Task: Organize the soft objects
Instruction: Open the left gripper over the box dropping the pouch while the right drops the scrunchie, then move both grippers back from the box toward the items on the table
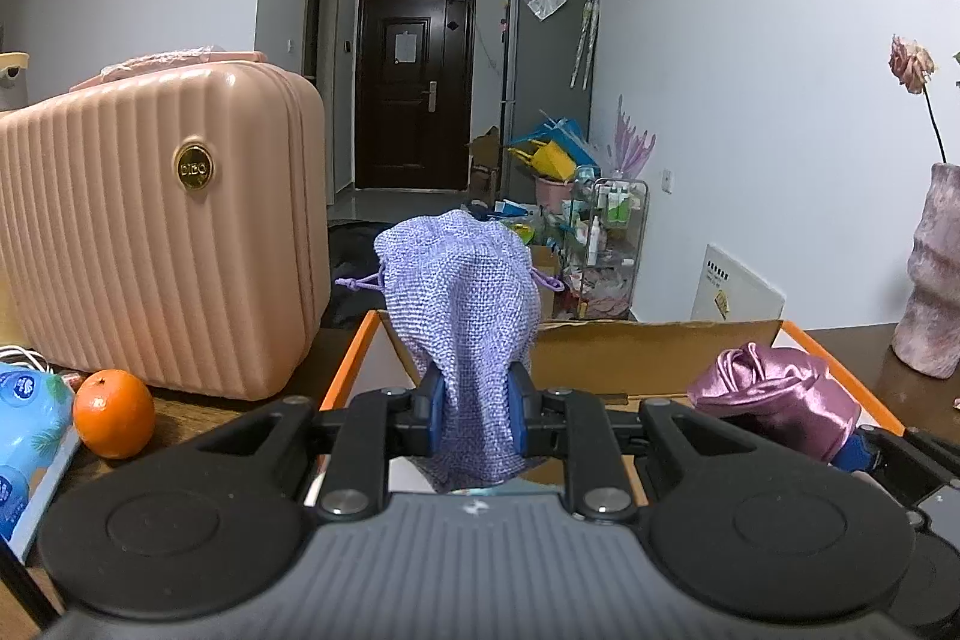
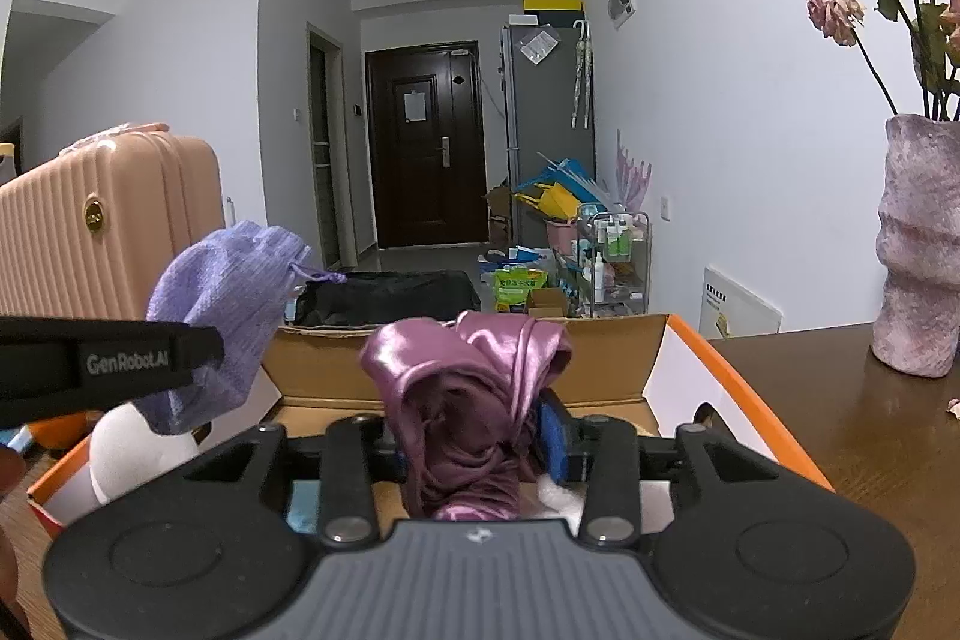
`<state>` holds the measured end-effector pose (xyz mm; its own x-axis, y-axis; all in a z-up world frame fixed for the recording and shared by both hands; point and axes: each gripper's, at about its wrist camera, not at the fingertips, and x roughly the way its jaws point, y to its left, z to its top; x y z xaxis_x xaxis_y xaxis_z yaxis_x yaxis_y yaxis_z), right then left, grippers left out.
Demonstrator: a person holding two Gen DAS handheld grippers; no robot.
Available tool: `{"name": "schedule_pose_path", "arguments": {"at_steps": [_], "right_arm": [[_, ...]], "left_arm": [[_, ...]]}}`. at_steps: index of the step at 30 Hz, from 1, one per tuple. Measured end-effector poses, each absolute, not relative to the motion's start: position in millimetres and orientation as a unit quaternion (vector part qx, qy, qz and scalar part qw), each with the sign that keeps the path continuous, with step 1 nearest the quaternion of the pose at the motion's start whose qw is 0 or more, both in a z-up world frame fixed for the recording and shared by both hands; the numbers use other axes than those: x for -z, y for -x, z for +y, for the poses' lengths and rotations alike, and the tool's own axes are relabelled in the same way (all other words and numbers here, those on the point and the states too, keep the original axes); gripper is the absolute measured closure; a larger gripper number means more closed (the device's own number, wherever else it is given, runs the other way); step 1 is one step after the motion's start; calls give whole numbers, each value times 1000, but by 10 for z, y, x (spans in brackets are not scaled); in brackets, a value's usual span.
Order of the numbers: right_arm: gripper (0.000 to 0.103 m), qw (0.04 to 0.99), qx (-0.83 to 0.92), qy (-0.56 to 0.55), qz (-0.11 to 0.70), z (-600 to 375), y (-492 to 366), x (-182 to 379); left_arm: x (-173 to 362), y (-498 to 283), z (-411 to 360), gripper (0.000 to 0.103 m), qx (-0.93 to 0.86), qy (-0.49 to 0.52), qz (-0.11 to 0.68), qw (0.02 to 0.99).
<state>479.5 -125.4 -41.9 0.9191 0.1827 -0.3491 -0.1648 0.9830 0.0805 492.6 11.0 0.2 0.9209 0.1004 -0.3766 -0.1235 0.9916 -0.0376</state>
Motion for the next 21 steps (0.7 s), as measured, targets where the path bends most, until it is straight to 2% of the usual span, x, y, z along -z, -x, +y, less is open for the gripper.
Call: {"name": "schedule_pose_path", "arguments": {"at_steps": [1, 4, 6, 7, 8, 9, 10, 11, 21], "right_arm": [[60, 979, -88, -25, 181, -1254, -4793, 421], [56, 979, -86, -22, 182, -1250, -4791, 424], [39, 980, -82, -19, 180, -1248, -4779, 431], [33, 981, -79, -18, 179, -1247, -4777, 427], [23, 981, -75, -15, 177, -1247, -4772, 426], [15, 982, -72, -15, 175, -1249, -4765, 430], [12, 982, -69, -15, 173, -1253, -4757, 428], [8, 983, -66, -16, 169, -1258, -4748, 427], [2, 986, -62, -22, 154, -1283, -4704, 418]], "left_arm": [[-9, -4932, 110, 80, -57, 32, 191, 979], [-18, -4923, 142, 63, -69, 40, 188, 979], [-20, -4915, 166, 51, -79, 43, 183, 979], [-21, -4909, 179, 43, -85, 46, 181, 979], [-18, -4897, 189, 30, -91, 47, 178, 979], [-22, -4886, 195, 22, -102, 47, 173, 978], [-26, -4872, 203, 9, -115, 47, 166, 978], [-30, -4860, 213, 2, -124, 47, 159, 978], [-55, -4853, 246, 0, -140, 50, 151, 977]]}}
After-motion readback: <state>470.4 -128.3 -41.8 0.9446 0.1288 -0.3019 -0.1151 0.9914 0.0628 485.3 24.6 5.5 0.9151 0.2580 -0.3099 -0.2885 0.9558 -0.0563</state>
